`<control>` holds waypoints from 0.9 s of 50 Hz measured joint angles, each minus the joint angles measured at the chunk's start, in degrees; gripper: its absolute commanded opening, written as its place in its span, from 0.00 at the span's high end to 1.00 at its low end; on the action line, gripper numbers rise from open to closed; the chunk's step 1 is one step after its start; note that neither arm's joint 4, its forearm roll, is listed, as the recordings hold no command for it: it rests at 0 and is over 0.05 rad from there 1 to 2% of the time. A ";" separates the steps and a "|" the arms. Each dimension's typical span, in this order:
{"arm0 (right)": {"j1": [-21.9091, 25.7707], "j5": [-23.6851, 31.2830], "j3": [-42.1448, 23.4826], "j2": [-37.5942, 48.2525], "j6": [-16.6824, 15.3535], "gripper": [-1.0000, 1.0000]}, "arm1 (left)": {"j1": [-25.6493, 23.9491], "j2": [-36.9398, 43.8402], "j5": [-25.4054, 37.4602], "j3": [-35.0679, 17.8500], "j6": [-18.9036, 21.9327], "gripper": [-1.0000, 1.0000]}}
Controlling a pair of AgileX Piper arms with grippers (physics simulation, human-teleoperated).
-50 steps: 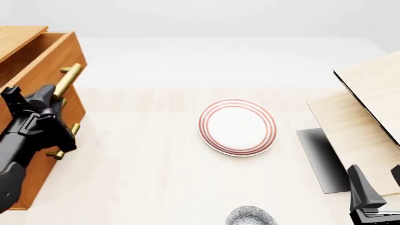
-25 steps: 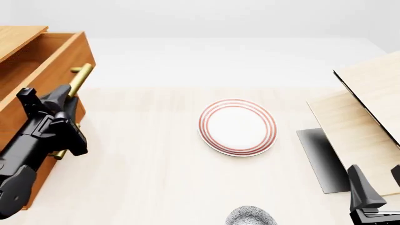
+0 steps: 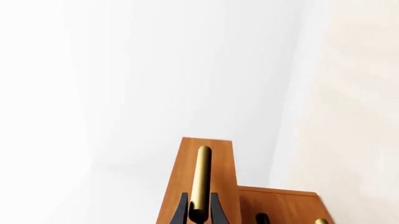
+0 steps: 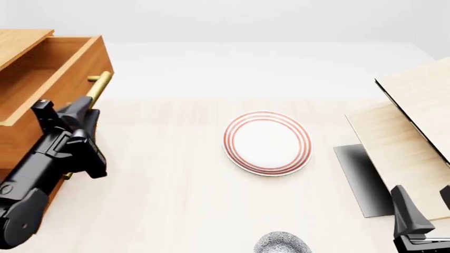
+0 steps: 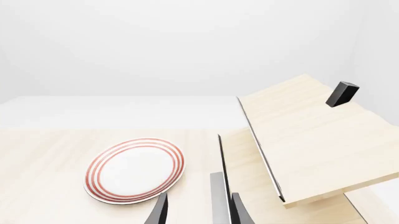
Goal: Open the top drawer of the cabinet and put the bowl in it.
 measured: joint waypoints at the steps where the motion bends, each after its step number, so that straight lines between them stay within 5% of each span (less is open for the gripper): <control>1: 0.00 0.00 0.00 0.00 0.00 0.00 | -0.15 0.03 -0.08 0.02 0.04 0.00; 29: 0.01 0.00 0.00 0.00 -0.01 0.00 | -8.83 -3.37 2.94 1.42 -0.58 0.00; 45: 0.00 0.00 0.00 0.00 0.00 0.00 | -10.66 -10.38 22.93 -7.33 -13.18 0.00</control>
